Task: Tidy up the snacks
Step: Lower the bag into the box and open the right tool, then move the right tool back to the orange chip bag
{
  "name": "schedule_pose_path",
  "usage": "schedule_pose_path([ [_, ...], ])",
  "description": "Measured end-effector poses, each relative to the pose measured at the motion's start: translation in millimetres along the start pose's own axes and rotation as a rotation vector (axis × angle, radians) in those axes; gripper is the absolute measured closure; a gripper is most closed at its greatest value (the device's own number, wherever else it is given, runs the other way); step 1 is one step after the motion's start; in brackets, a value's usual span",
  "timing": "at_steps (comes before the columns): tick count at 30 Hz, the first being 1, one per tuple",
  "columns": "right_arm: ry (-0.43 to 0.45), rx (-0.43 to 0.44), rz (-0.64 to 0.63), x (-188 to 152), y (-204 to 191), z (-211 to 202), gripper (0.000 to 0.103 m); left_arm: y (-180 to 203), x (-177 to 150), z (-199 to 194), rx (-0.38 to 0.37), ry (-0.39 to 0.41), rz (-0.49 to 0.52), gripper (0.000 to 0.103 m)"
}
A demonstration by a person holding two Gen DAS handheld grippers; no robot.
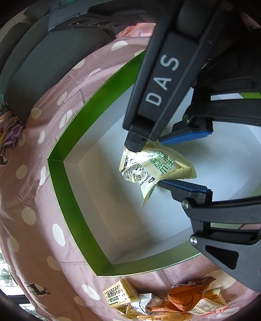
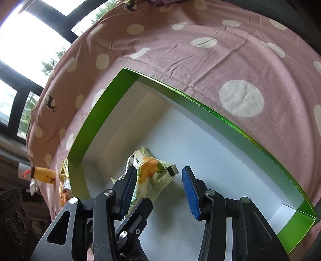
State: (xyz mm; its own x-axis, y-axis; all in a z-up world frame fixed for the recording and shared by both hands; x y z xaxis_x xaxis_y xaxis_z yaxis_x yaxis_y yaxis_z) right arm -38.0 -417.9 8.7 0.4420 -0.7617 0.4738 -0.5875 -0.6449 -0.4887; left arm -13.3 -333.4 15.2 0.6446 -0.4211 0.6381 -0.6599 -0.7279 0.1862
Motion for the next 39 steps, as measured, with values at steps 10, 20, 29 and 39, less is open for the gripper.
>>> schedule_pose_path([
  [10, 0.058, 0.011, 0.044, 9.8, 5.6, -12.7, 0.054, 0.7, 3.8, -24.2, -0.025, 0.044, -0.012, 0.060],
  [20, 0.179, -0.022, 0.001, 19.9, -8.4, -38.0, 0.039, -21.0, 11.2, -81.8, -0.052, 0.159, -0.054, 0.040],
  [29, 0.282, -0.019, -0.105, 19.3, -46.9, -56.1, 0.026, -106.1, -2.0, -132.3, 0.108, 0.233, -0.156, 0.021],
  [39, 0.292, 0.037, -0.322, -11.9, -121.7, -58.6, 0.026, -216.6, -51.0, -156.1, 0.242, 0.246, -0.425, 0.019],
])
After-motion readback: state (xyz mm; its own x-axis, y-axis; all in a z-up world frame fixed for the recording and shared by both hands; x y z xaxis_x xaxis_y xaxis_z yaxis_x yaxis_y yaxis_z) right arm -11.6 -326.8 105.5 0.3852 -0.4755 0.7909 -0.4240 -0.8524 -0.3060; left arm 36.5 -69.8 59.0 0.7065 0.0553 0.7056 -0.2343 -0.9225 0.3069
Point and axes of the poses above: each gripper's, at about its wrist camera, not at the fingertips, and z roughly the way its jaws point, y to its right, x to its top, the point moved 6 cm from there along z, roughly the way its jaws point, and after that the axes turned 10 degrees about y, right-handed, at the moved point
